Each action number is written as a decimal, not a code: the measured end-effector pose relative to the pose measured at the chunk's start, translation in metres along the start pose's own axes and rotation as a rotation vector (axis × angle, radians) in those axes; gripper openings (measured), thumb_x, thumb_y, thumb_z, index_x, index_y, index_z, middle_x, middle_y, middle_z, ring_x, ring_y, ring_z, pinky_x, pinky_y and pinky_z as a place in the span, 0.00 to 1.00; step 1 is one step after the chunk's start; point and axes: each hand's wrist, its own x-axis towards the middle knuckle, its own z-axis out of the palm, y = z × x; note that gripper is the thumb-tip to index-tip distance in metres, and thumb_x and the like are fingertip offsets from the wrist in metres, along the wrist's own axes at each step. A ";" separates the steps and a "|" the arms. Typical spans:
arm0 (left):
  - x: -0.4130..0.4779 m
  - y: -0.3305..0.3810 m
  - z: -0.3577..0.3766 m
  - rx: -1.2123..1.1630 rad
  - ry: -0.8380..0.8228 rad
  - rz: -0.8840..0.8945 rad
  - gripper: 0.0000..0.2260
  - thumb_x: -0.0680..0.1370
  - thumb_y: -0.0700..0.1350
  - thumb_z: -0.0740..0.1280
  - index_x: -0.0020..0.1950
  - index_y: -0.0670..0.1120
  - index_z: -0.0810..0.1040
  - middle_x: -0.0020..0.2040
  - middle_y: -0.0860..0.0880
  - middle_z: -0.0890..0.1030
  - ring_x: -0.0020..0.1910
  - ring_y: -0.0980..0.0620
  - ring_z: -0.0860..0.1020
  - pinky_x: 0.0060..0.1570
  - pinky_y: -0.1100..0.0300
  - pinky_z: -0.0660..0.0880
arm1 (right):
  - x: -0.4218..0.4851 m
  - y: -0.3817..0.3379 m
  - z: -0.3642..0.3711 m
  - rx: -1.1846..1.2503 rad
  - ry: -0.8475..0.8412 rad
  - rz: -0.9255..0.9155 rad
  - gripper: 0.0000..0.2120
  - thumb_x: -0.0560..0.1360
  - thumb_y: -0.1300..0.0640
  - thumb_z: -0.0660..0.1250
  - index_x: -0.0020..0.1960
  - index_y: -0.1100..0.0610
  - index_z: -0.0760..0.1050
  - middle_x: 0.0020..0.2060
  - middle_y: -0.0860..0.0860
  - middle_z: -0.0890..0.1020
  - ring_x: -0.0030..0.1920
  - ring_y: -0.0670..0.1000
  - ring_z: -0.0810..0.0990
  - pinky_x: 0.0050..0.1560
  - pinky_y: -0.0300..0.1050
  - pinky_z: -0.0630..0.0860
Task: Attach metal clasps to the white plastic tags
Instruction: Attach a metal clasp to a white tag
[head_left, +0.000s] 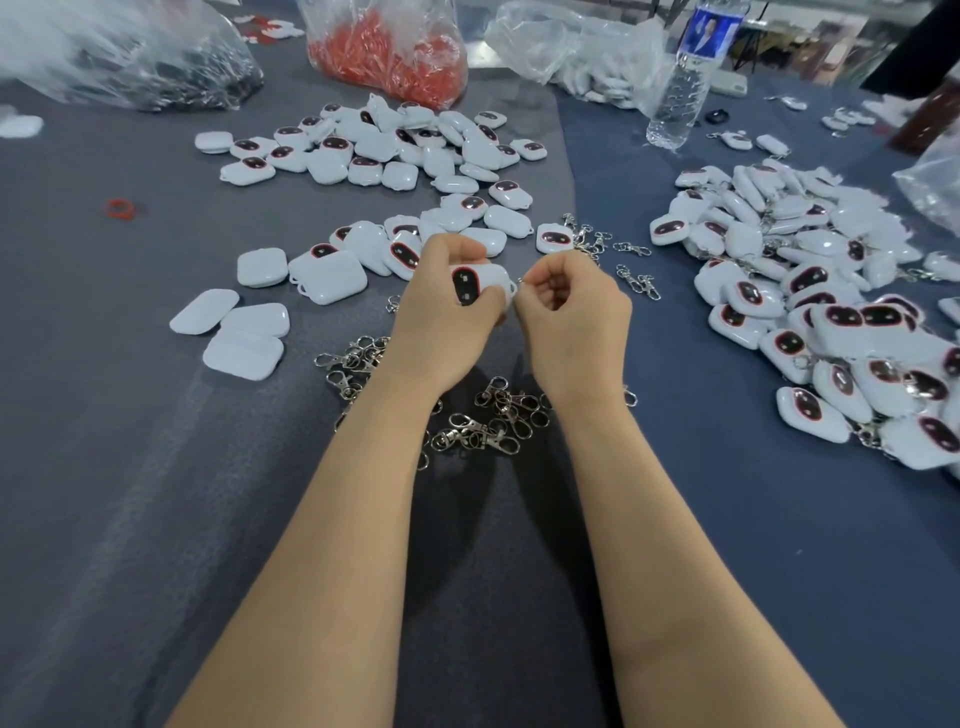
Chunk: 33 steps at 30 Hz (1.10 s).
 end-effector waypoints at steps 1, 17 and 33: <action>0.000 0.000 0.000 0.007 0.005 0.001 0.14 0.74 0.38 0.67 0.56 0.51 0.70 0.47 0.62 0.71 0.50 0.59 0.73 0.58 0.51 0.75 | 0.000 0.000 0.000 -0.012 -0.002 -0.004 0.07 0.70 0.67 0.66 0.39 0.57 0.76 0.33 0.53 0.78 0.33 0.45 0.71 0.36 0.33 0.69; 0.002 -0.005 0.002 0.108 0.047 -0.027 0.12 0.75 0.41 0.67 0.58 0.47 0.75 0.53 0.51 0.77 0.52 0.52 0.77 0.57 0.58 0.74 | -0.002 -0.001 0.002 -0.044 -0.018 -0.035 0.05 0.70 0.68 0.65 0.40 0.59 0.76 0.32 0.54 0.78 0.32 0.44 0.69 0.35 0.32 0.68; 0.002 -0.003 0.003 0.003 0.033 -0.050 0.10 0.74 0.38 0.67 0.54 0.48 0.75 0.52 0.49 0.78 0.54 0.48 0.77 0.57 0.49 0.76 | -0.001 0.002 0.003 -0.078 -0.006 -0.031 0.04 0.71 0.66 0.65 0.40 0.59 0.76 0.30 0.49 0.75 0.33 0.46 0.70 0.37 0.37 0.69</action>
